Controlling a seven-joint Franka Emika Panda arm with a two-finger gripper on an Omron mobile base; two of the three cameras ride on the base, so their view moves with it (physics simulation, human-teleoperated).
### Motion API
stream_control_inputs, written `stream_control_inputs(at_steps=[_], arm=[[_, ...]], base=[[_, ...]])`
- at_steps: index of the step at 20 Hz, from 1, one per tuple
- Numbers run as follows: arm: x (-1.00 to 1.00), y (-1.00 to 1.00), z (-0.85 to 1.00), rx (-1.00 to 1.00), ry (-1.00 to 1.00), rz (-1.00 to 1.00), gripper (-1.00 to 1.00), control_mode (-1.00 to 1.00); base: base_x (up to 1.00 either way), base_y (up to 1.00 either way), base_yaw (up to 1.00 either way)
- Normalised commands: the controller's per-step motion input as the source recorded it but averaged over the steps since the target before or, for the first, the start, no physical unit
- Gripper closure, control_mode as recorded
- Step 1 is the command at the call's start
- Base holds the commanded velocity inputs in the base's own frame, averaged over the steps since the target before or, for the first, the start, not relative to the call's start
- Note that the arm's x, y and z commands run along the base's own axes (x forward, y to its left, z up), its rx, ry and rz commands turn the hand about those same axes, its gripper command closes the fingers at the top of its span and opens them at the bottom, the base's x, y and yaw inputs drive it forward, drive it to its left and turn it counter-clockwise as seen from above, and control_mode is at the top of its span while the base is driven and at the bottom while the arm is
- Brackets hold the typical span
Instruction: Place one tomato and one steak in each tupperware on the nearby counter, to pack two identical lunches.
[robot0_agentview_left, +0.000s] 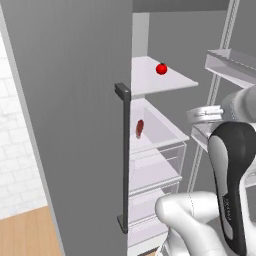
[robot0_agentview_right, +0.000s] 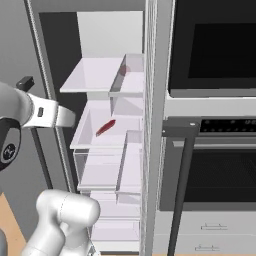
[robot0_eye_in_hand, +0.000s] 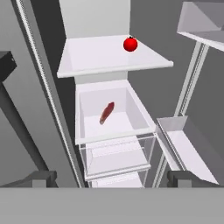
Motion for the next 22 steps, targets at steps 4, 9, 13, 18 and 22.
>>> stream_control_inputs(at_steps=[4, 9, 13, 18, 22], arm=[[0.29, -0.01, 0.09, 0.12, 0.0, -0.07, -1.0, -1.0], [0.46, -0.02, 0.0, 0.06, 0.0, -0.09, -1.0, -1.0], [0.47, 0.0, 0.0, 0.0, 0.0, -0.11, -1.0, -1.0], [0.41, -0.16, 0.0, 0.0, 0.0, -0.04, -1.0, -1.0], [0.48, -0.05, 0.0, 0.0, 0.0, -0.01, -1.0, -1.0]], base=[[0.0, 0.0, 0.0], [0.0, 0.0, 0.0], [0.0, 0.0, 0.0], [0.0, 0.0, 0.0], [0.0, 0.0, 0.0]])
